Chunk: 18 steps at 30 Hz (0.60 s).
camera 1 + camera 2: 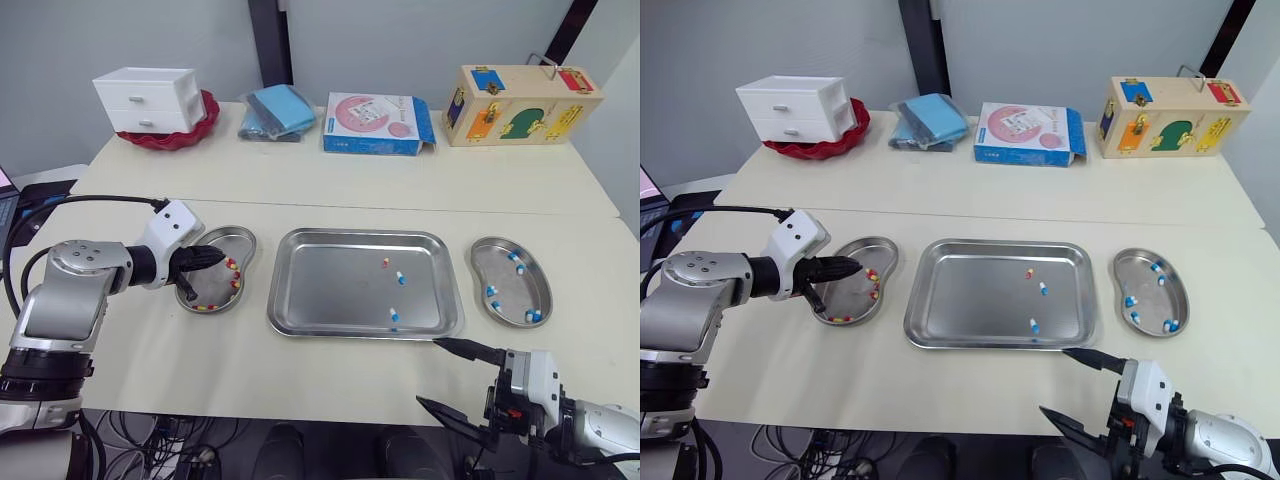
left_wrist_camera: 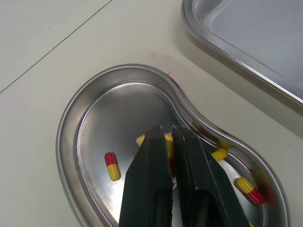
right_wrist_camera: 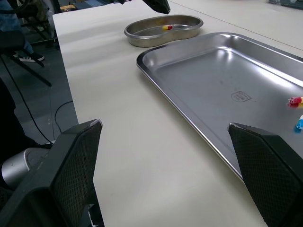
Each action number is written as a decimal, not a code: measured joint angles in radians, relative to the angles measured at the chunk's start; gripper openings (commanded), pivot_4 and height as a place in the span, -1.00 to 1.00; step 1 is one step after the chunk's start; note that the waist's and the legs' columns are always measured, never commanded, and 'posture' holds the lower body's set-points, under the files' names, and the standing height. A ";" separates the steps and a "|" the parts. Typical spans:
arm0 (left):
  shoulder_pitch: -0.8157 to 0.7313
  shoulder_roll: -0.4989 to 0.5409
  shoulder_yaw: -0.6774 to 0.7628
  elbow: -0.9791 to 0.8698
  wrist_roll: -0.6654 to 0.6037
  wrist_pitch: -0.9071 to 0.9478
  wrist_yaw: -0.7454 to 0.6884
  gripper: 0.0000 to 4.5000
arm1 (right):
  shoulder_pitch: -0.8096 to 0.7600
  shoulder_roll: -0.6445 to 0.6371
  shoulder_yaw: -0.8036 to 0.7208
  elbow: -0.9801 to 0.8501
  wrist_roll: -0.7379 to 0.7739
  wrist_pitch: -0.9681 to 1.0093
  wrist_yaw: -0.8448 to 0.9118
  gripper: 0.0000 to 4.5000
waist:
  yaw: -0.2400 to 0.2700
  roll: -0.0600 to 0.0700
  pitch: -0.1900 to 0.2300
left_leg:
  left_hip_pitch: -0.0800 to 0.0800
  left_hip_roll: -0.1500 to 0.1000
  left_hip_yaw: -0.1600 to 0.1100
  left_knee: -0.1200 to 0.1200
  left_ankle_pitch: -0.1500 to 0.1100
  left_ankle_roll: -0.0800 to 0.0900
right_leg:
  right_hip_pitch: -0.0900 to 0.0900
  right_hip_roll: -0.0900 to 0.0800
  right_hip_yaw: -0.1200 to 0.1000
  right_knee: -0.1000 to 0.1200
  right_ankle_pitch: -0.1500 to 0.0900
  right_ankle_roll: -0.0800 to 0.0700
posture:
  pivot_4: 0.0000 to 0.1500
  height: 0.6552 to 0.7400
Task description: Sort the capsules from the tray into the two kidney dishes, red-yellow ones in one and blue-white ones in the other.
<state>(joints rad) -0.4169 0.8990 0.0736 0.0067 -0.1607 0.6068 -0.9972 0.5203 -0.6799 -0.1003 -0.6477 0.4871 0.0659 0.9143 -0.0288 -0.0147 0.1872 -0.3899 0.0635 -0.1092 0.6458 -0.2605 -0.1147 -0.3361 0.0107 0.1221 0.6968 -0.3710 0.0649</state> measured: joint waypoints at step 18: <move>0.003 0.001 0.000 -0.005 -0.044 0.038 0.004 0.99 | 0.025 0.007 -0.008 0.025 -0.006 -0.017 0.001 1.00 | -0.001 0.000 0.000 | 0.000 0.000 0.000 0.000 0.000 0.000 | 0.000 0.000 0.000 0.000 0.000 0.000 | 1.00 1.00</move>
<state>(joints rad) -0.4134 0.8998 0.0735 0.0016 -0.2044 0.6450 -0.9928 0.5453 -0.6726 -0.1082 -0.6226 0.4810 0.0485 0.9156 -0.0297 -0.0147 0.1872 -0.3899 0.0635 -0.1091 0.6458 -0.2605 -0.1147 -0.3361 0.0107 0.1221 0.6968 -0.3710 0.0649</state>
